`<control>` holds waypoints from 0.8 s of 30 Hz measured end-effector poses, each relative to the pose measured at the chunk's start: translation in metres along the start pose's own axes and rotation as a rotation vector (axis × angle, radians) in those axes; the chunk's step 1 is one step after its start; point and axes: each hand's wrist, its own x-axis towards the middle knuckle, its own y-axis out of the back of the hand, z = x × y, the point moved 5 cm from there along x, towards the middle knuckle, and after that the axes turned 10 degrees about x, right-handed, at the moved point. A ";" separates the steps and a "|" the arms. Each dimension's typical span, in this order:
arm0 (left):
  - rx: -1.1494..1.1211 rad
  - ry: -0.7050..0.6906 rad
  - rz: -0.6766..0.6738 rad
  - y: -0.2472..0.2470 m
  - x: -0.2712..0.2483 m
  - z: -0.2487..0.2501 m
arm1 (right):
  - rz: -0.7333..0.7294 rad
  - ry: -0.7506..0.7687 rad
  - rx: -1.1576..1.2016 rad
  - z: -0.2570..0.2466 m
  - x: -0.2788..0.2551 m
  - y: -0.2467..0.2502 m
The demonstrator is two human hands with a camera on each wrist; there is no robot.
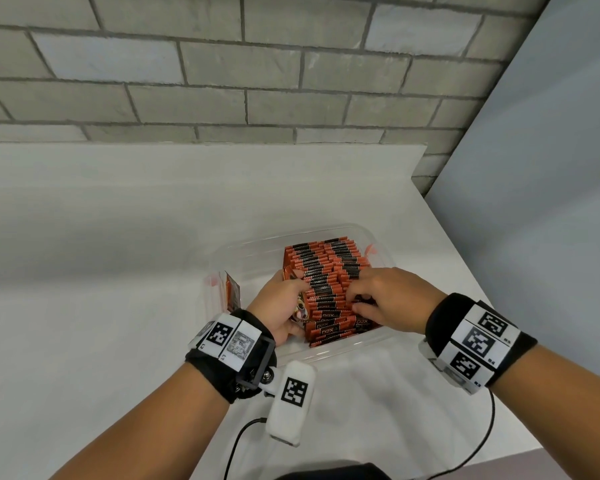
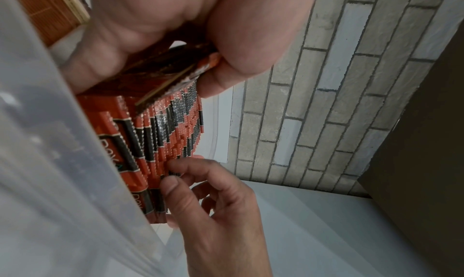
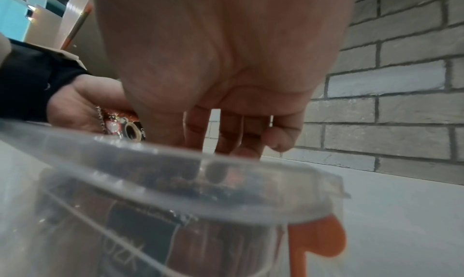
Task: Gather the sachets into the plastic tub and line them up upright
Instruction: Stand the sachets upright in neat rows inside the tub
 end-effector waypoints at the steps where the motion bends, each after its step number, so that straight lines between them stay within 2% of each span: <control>1: 0.004 -0.002 0.008 0.000 0.000 0.000 | -0.007 0.005 -0.016 -0.002 0.001 -0.001; 13: 0.012 0.037 0.014 0.004 -0.002 -0.003 | -0.019 0.091 -0.078 -0.018 0.017 -0.010; 24: 0.030 0.037 0.031 0.004 -0.004 -0.003 | -0.032 0.063 -0.027 -0.014 0.021 -0.010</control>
